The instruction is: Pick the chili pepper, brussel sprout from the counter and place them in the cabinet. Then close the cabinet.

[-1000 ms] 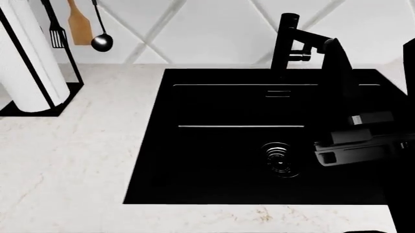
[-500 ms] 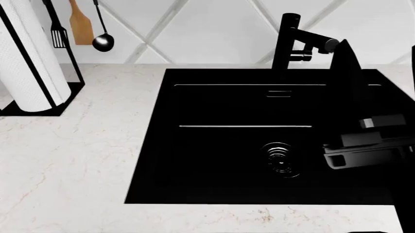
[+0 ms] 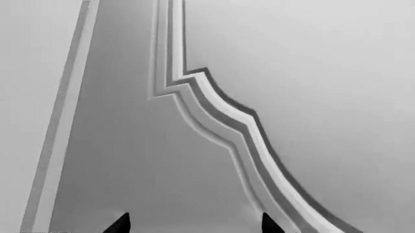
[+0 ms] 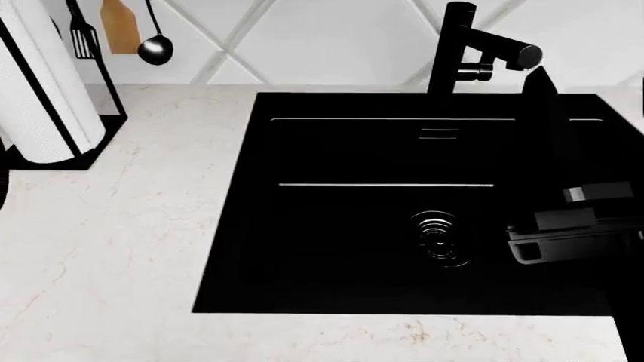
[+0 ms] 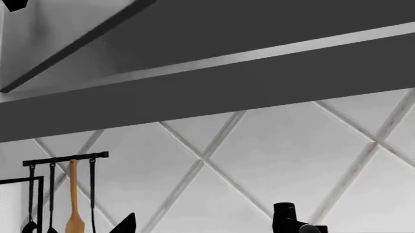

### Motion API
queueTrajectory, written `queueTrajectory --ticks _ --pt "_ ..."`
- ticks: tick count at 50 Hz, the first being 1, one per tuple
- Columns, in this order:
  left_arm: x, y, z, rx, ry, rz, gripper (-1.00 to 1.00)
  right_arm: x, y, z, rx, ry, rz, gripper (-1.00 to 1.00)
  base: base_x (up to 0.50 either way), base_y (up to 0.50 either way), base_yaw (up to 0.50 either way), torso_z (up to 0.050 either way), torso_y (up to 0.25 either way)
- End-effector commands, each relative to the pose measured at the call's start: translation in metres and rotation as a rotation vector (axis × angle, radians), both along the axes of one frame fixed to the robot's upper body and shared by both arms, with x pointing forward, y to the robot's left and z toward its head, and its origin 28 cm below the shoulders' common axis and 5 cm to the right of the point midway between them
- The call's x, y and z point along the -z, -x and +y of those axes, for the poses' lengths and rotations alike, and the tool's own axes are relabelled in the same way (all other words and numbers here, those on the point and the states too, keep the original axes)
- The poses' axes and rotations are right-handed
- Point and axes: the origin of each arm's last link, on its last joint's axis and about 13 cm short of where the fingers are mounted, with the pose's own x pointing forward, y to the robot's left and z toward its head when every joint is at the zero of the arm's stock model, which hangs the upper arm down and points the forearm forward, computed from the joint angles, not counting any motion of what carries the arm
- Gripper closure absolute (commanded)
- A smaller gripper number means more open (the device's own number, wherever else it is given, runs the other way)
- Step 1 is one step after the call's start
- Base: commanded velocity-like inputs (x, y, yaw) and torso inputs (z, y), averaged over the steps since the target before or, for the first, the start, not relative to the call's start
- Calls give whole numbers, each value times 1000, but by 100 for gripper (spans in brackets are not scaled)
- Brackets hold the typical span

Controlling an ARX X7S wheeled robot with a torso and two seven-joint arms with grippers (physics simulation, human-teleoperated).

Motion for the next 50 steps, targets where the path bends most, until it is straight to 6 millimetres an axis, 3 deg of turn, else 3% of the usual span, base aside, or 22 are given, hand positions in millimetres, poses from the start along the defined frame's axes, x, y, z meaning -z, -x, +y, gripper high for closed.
queueTrajectory --ticks 1,11,30,50 --pt "26 -19 -59 401 -172 75 -100 1 2 -2 6 -6 -4 -100 0 0 0 0 0" --pt "29 -24 -59 351 -219 73 -100 1 2 -3 10 -7 -4 -100 0 0 0 2 -75" --pt "22 -15 -59 398 -198 50 -100 -2 2 -2 9 -3 -4 -100 0 0 0 1 -25" --pt "9 -5 -73 423 -195 29 -100 -1 5 -4 15 -9 -6 -100 4 -3 -6 5 -44"
